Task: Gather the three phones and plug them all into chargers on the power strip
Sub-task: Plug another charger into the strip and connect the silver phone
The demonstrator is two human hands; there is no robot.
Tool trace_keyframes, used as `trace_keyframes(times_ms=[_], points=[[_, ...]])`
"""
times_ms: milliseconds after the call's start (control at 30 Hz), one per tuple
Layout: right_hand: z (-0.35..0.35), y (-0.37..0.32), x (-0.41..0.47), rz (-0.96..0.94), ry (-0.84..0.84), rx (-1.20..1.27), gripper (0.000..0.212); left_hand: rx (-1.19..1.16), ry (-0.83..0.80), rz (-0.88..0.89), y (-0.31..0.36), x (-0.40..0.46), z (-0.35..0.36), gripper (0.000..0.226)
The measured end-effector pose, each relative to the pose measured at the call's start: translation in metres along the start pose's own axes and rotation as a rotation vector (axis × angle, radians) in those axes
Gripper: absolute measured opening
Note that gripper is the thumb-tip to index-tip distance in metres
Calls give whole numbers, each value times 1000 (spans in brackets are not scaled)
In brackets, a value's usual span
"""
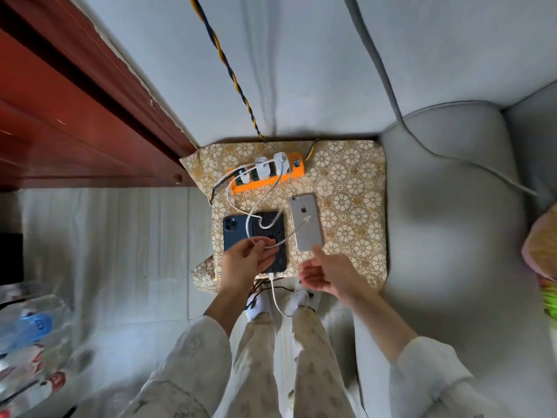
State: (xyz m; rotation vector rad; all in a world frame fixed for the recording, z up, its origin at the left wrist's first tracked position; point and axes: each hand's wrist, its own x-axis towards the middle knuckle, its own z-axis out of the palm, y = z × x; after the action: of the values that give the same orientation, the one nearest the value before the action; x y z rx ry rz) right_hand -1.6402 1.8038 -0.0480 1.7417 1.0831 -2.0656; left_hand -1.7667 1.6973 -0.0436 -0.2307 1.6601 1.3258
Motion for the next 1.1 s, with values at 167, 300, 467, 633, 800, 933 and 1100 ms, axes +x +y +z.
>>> trace_keyframes(times_ms=[167,300,467,633,800,933,1100], points=[[2,-3,10,84,-48,340,24,-212,-34,-193,-19,-10,17,19],[-4,-11,24,-67,145,153,17,-117,-66,-340,-30,-17,27,25],[-25,-6,31,-258,273,-218,24,268,-144,-339,-19,-15,38,33],[-37,3,28,-390,274,-360,26,247,-41,-36,-4,-1,53,24],[-35,10,23,-514,157,-508,24,563,-4,193,-4,12,69,29],[-32,10,21,-566,89,-510,23,606,4,211,-5,22,76,21],[-36,6,41,-471,-52,-472,33,495,138,151,-12,33,64,18]])
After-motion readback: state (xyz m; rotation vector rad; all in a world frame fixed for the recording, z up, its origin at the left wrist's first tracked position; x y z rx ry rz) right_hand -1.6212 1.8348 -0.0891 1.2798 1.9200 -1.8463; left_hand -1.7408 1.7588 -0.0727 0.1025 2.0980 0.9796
